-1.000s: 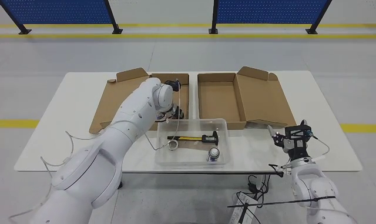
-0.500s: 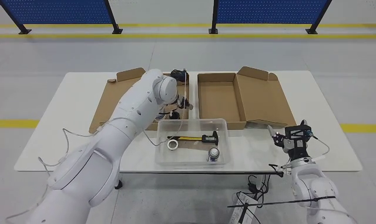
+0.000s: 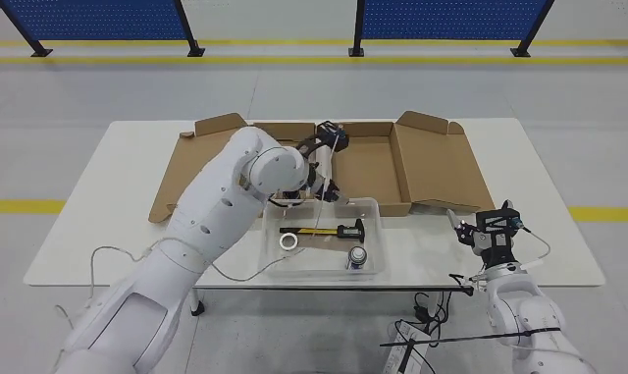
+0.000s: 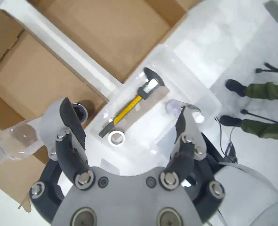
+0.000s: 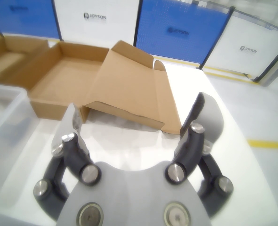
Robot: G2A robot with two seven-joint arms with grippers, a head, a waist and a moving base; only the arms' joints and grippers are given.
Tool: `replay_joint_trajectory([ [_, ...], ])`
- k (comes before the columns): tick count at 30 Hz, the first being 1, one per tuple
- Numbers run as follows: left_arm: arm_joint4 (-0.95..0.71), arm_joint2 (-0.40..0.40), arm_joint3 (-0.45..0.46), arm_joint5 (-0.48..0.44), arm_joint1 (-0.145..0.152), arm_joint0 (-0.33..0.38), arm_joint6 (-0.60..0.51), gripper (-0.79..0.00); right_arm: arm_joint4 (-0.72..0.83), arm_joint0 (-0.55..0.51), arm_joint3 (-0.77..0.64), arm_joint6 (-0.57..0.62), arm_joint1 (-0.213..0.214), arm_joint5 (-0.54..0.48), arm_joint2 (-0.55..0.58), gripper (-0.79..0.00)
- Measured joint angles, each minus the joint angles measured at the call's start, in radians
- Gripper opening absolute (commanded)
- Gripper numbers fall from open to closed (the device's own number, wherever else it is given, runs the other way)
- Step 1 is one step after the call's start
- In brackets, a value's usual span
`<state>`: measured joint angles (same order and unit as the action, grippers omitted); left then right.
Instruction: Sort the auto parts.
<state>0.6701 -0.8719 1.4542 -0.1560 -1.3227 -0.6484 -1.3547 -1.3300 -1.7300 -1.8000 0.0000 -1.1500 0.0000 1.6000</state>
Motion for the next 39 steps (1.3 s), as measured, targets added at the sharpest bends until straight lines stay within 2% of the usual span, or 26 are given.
replay_joint_trajectory([
  [3,-0.077,-0.017,0.093,-0.075,0.014,-0.053,-0.068,0.0,0.0,0.0,0.0,0.0,0.0,0.0,0.0,0.0],
  [9,-0.171,-0.052,0.148,-0.122,0.034,-0.102,-0.134,0.0,0.0,0.0,0.0,0.0,0.0,0.0,0.0,0.0],
  [31,-0.183,-0.053,0.155,-0.142,0.039,-0.106,-0.151,0.0,0.0,0.0,0.0,0.0,0.0,0.0,0.0,0.0],
  [36,-0.184,-0.019,0.148,-0.091,0.032,-0.127,-0.076,0.0,0.0,0.0,0.0,0.0,0.0,0.0,0.0,0.0],
  [39,-0.172,0.002,0.121,0.005,0.024,-0.111,-0.043,0.0,0.0,0.0,0.0,0.0,0.0,0.0,0.0,0.0],
])
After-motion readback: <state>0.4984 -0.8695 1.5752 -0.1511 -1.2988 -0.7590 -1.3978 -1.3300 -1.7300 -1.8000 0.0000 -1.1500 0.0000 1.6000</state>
